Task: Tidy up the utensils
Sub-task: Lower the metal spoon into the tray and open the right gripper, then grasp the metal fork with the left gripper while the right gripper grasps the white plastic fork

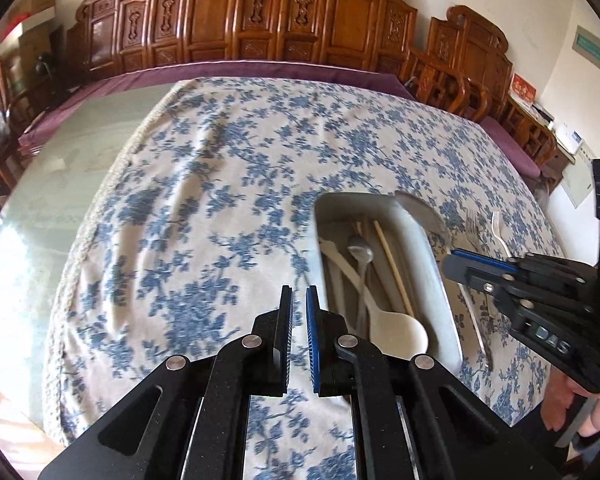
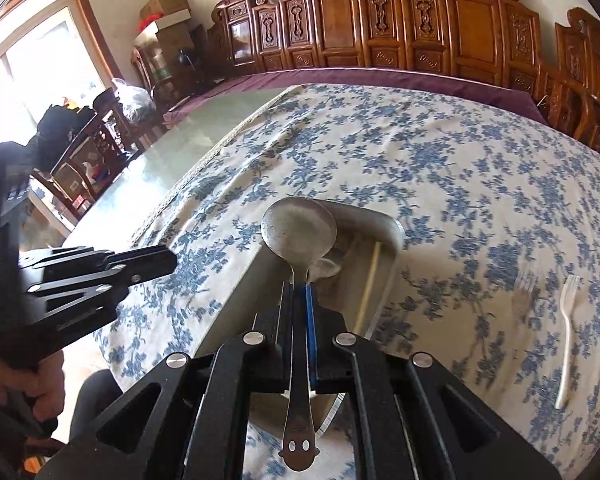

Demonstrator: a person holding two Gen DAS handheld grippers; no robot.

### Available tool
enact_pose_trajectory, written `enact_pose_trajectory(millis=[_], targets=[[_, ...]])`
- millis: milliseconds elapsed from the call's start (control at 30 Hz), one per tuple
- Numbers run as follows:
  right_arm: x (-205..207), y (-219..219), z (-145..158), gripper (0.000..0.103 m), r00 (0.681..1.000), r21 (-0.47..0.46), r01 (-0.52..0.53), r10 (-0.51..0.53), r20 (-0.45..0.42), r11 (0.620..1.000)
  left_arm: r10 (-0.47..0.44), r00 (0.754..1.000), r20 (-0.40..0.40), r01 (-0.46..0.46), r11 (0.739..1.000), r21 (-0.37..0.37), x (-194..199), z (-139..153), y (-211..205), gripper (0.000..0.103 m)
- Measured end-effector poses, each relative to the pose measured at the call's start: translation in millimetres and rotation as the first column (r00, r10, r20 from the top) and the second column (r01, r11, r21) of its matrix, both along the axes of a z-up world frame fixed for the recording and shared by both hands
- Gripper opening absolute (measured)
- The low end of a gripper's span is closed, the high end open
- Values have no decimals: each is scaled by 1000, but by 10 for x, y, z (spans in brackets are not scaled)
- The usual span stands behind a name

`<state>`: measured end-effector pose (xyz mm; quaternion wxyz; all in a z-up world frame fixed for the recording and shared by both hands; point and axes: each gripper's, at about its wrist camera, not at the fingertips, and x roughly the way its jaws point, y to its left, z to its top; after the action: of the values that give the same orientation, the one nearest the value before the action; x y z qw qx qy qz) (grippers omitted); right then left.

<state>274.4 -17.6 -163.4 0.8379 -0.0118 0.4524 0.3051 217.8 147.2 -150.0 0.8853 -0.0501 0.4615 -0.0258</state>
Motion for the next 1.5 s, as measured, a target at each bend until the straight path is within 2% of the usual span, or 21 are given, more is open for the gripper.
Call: enact_pose_trajectory(millis=[333,733,767,1033,1233,1267,1333,1500], targets=[[234,255,-364,7,997,-40,38,-41,-72,998,32,999,1,-32,999,14,-97,23,227,6],[483,191,-631,8,987,-69,87,-96,-128,994,26,1000,-3,-26,999,20,-87,-5,173,6],[488,188,-633,10,988,-68,84,-92,-127,994,25,1000,-4,-25,999,21,-86,-5,164,6],[391,83,-438,11,996,-29,55,-57,-68,998,13,1000,-1,-13,1000,26,-73,21,71,6],[200,-250,-179,11,999,-20,47,-47,1,999,-10,1000,12,10,1000,26,-49,83,-103,6],[174,-325,-150,11,999,-19,50,-49,8,999,-15,1000,13,14,1000,25,-40,89,-139,7],[118,-519,-100,11,998,-26,63,-62,28,998,-26,1000,17,26,999,26,-19,100,-224,17],[26,-1023,-68,11,991,-74,114,-109,73,991,-59,998,11,59,998,23,55,69,-458,23]])
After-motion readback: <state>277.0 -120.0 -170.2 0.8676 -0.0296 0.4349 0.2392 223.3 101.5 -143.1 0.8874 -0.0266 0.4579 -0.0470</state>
